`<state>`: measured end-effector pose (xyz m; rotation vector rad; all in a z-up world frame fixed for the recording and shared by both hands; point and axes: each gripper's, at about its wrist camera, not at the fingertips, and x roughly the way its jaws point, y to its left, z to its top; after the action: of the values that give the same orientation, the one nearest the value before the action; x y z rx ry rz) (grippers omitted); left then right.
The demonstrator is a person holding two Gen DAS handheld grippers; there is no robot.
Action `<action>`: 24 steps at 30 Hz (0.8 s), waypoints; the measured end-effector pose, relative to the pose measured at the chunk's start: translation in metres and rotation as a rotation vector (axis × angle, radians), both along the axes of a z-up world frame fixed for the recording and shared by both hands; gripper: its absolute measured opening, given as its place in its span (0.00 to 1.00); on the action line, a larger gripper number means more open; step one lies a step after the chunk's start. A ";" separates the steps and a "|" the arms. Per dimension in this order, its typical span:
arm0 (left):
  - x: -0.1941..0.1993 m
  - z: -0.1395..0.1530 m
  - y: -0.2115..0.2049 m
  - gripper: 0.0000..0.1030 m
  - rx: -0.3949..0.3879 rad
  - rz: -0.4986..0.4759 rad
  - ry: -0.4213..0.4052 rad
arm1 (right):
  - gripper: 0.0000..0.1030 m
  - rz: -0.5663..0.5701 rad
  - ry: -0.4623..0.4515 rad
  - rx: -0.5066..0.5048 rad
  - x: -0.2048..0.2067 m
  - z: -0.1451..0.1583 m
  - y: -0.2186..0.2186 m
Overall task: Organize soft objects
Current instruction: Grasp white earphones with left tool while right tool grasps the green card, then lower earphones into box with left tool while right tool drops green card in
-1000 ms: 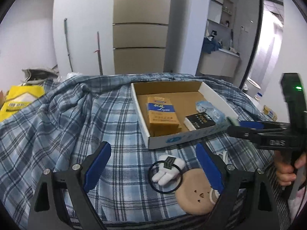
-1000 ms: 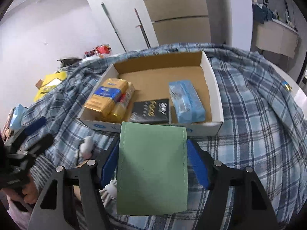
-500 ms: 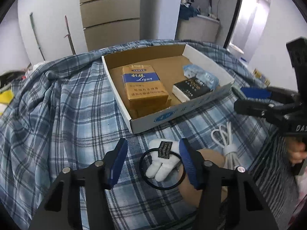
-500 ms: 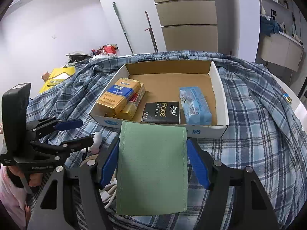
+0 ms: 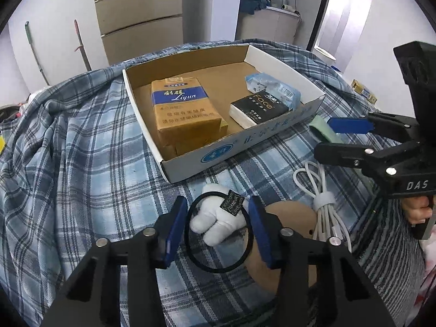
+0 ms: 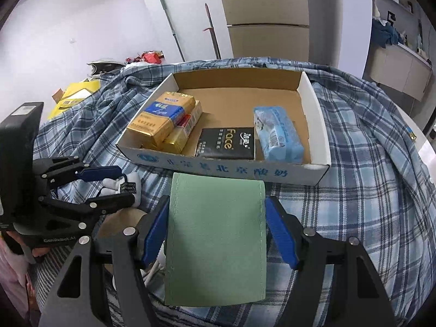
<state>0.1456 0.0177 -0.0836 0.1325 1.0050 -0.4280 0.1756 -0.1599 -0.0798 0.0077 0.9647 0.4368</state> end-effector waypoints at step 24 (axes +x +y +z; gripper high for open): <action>-0.047 0.054 0.008 0.25 -0.036 0.088 -0.207 | 0.66 -0.027 -0.010 0.004 0.004 0.005 -0.008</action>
<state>0.0985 0.0254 -0.0297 0.0974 0.7965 -0.3445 0.1793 -0.1674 -0.0748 0.0221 0.9525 0.4133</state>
